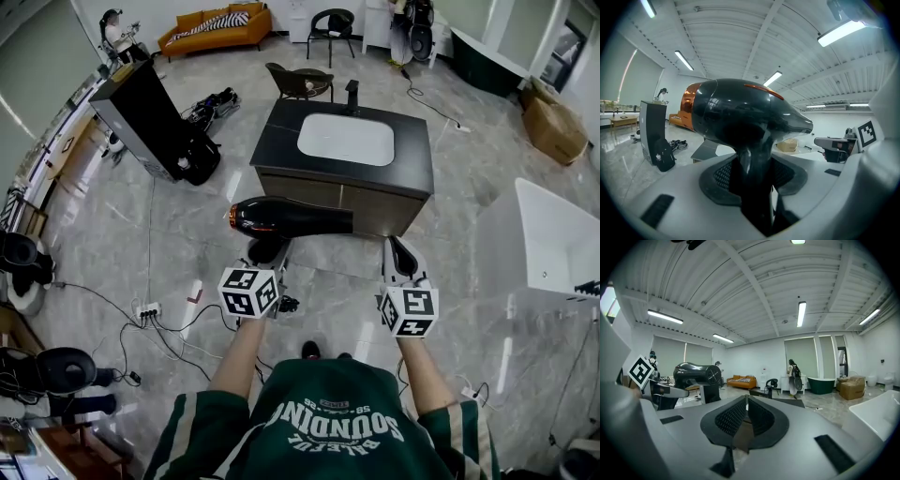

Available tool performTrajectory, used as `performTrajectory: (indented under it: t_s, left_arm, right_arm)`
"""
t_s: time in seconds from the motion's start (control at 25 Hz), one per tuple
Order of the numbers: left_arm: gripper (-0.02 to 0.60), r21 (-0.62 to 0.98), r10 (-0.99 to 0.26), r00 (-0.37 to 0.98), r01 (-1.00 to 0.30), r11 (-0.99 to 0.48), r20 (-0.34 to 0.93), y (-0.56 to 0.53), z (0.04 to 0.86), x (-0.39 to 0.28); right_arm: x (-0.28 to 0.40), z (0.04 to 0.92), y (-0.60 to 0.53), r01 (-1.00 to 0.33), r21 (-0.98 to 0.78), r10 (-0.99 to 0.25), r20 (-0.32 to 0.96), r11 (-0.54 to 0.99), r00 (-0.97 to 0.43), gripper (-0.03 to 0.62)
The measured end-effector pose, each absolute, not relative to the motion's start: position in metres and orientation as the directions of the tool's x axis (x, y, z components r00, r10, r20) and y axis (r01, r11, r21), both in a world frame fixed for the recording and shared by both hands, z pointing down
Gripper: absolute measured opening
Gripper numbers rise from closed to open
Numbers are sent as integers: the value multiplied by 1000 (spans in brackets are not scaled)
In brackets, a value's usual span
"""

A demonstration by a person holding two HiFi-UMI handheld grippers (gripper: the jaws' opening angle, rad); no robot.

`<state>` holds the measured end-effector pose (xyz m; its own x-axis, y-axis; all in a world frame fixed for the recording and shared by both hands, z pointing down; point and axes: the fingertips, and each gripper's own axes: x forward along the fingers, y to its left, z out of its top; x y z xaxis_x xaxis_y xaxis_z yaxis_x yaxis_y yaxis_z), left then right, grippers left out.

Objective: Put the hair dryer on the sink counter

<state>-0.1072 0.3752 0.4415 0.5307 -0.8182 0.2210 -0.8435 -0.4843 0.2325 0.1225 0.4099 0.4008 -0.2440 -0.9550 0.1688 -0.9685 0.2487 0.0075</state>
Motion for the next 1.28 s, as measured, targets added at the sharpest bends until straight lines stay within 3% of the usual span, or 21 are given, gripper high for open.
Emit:
performTrajectory:
  t_s: [0.68, 1.28]
  left_arm:
    - [170, 237, -800, 554, -830, -506, 231, 359, 452, -145]
    - [170, 231, -799, 556, -829, -510, 231, 307, 463, -139]
  right_arm:
    - [76, 411, 397, -969, 18, -953, 187, 247, -239, 44]
    - [81, 425, 348, -971, 3, -955, 177, 240, -236, 44]
